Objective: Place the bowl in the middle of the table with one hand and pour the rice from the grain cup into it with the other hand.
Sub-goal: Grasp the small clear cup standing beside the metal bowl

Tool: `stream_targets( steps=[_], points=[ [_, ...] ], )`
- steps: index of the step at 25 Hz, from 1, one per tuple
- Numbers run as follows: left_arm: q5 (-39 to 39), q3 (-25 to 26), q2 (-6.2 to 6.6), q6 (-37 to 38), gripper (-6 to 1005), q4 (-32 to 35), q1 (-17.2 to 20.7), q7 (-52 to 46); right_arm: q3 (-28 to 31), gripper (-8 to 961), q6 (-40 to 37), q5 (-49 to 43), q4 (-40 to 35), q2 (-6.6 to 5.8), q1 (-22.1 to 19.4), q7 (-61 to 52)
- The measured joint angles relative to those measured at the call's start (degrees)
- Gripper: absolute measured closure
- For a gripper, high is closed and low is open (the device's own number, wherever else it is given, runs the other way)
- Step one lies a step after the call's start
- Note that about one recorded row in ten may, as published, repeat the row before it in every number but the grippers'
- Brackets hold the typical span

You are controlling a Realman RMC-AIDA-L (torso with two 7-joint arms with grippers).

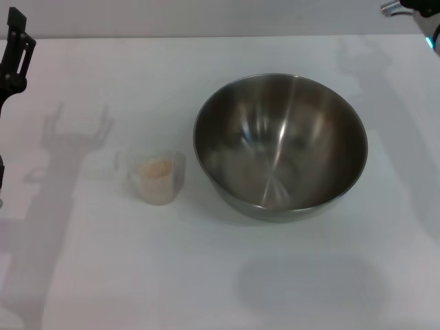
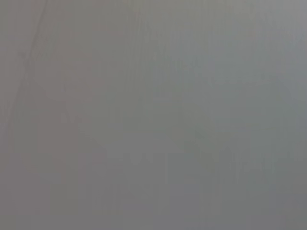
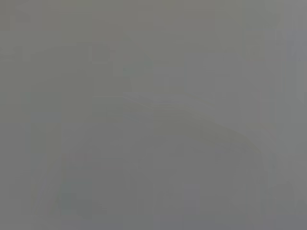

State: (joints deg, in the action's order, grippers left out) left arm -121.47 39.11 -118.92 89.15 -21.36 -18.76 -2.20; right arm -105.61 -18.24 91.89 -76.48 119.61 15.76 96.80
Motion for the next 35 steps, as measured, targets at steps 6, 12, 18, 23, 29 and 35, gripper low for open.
stream_targets(
  steps=[6, 12, 18, 23, 29, 35],
  points=[
    [0.0, 0.0, 0.05, 0.0, 173, 0.0, -0.2, 0.0, -12.0, 526, -29.0, -8.5, 1.9, 0.08, 1.6, -4.7],
    [0.0, 0.5, 0.10, 0.0, 173, 0.3, -0.4, 0.0, -20.2, 525, -62.6, -29.2, 19.0, 0.03, 2.8, -40.5],
    [0.1, 0.5, 0.15, -0.1, 174, 0.7, -0.4, 0.0, -17.6, 525, -72.1, -43.2, 43.8, -0.70, 1.0, -97.5],
    [0.1, 0.2, 0.16, -0.2, 174, 0.7, 0.7, 0.1, -9.9, 525, -73.7, -59.4, 60.8, -1.88, 1.8, -121.0],
    [0.1, -1.8, -0.07, -0.1, 174, 0.3, 3.7, 0.5, -6.5, 524, -73.4, -62.3, 69.6, -2.33, 2.4, -123.9],
    [0.3, -6.1, -0.17, -0.7, 175, 0.4, 7.3, 0.9, 0.4, 524, -69.7, -62.2, 71.3, -2.08, 1.6, -119.0]
  ],
)
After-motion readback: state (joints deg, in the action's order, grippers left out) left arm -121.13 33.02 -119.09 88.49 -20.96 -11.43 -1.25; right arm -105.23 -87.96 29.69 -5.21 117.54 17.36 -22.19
